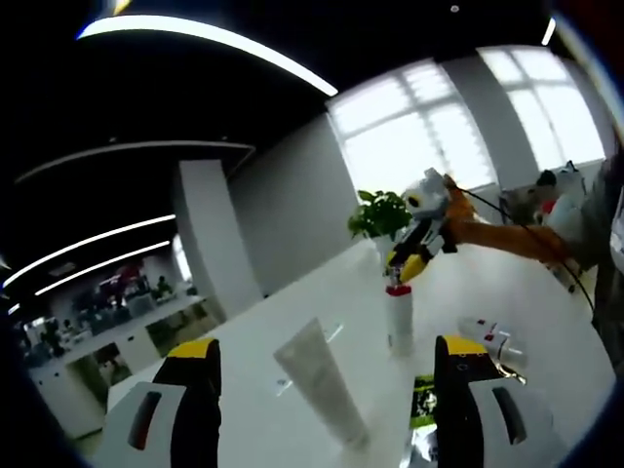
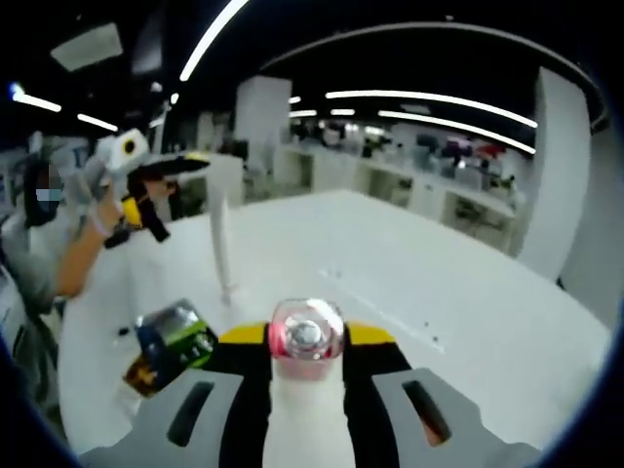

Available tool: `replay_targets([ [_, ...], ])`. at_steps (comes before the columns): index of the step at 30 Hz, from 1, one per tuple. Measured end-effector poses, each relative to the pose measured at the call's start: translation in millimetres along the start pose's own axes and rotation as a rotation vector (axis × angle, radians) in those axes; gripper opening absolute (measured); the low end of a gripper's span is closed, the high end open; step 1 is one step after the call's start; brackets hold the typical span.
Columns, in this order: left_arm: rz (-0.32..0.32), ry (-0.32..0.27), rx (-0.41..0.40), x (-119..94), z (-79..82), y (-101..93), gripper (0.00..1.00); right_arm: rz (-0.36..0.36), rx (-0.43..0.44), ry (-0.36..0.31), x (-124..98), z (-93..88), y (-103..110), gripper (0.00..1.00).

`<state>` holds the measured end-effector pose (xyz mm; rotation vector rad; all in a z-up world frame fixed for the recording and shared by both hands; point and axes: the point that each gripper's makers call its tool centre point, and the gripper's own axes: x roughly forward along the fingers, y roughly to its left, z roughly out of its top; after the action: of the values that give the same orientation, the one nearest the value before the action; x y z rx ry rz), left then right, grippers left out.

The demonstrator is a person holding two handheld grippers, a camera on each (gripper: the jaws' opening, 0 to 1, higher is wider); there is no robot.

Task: Arrange the skincare products in the storage area until every visible bottle or jar stands upright without overlapping.

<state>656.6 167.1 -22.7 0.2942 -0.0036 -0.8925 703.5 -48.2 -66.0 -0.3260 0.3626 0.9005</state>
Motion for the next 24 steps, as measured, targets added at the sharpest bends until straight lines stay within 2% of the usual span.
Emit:
replay_targets([
  [3, -0.002, -0.002, 0.002, 1, 1.7, -1.5, 0.93, -0.004, 0.004, -0.003, 5, 1.9, 0, 0.25],
  [15, -0.034, -0.011, 0.008, 8, 6.9, -11.3, 0.93, -0.008, 0.054, -0.105, 12, 10.4, -11, 0.26],
  [18, -0.036, -0.012, 0.008, 10, 7.9, -11.9, 0.93, -0.011, 0.051, -0.145, 11, 11.8, -11, 0.26],
  [22, -0.039, -0.012, 0.005, 11, 7.8, -12.2, 0.93, -0.015, 0.053, -0.233, 11, 14.1, -12, 0.26],
  [24, -0.04, -0.01, 0.006, 12, 7.3, -12.7, 0.93, -0.022, 0.066, -0.255, 11, 13.2, -16, 0.32],
])
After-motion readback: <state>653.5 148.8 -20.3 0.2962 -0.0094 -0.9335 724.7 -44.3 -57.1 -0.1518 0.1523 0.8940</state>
